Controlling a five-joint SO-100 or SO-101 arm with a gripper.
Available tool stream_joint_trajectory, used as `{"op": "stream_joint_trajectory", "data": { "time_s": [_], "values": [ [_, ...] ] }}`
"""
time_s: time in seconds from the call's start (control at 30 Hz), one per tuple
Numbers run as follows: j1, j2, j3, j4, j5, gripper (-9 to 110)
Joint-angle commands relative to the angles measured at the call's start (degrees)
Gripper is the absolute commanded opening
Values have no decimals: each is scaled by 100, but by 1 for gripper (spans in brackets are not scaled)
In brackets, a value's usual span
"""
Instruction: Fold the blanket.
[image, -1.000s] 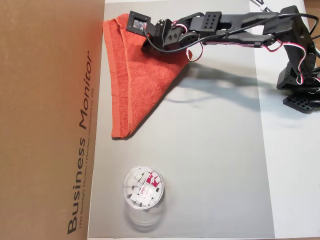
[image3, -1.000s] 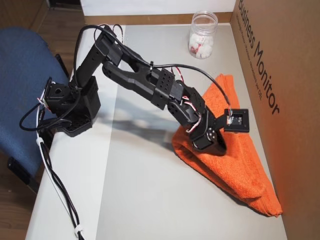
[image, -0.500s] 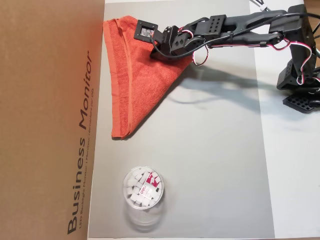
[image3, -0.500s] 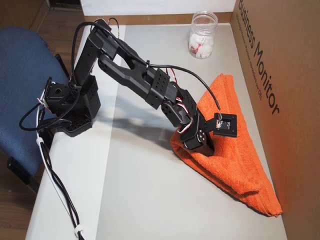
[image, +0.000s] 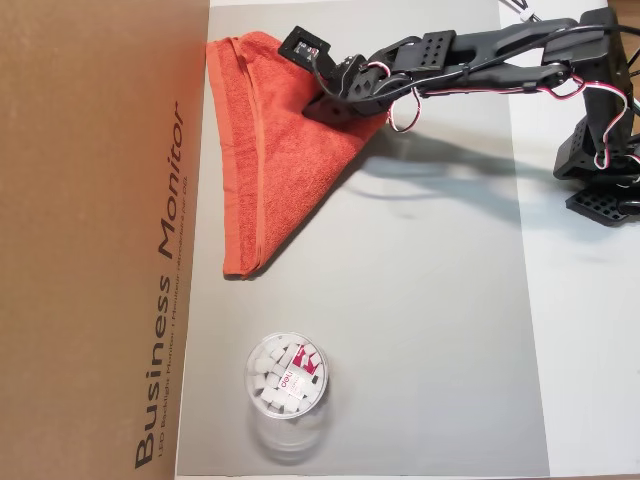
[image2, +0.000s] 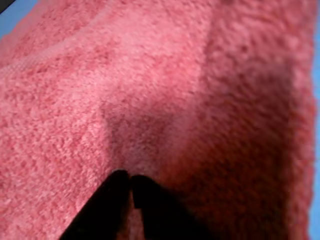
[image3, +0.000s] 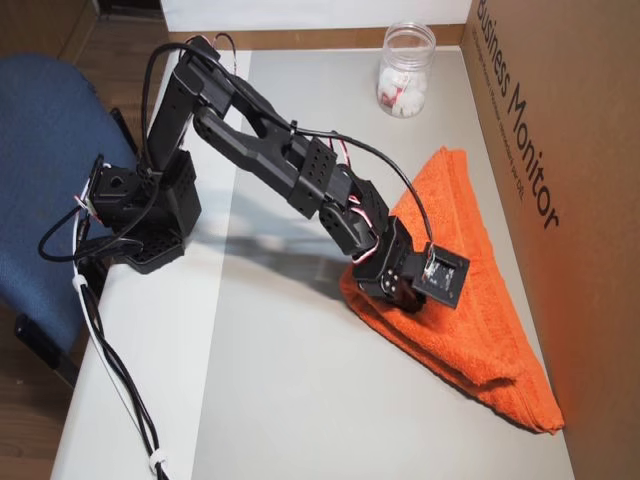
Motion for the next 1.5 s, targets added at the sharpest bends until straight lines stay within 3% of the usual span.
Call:
{"op": "stream_joint_trajectory", "data": {
  "time_s": [0.0, 0.33, 1.47],
  "values": [
    [-114, 123, 694, -35, 510, 0],
    [-316, 1072, 2470, -1081, 562, 0],
    [-316, 4245, 6328, -1020, 545, 0]
  ]
}}
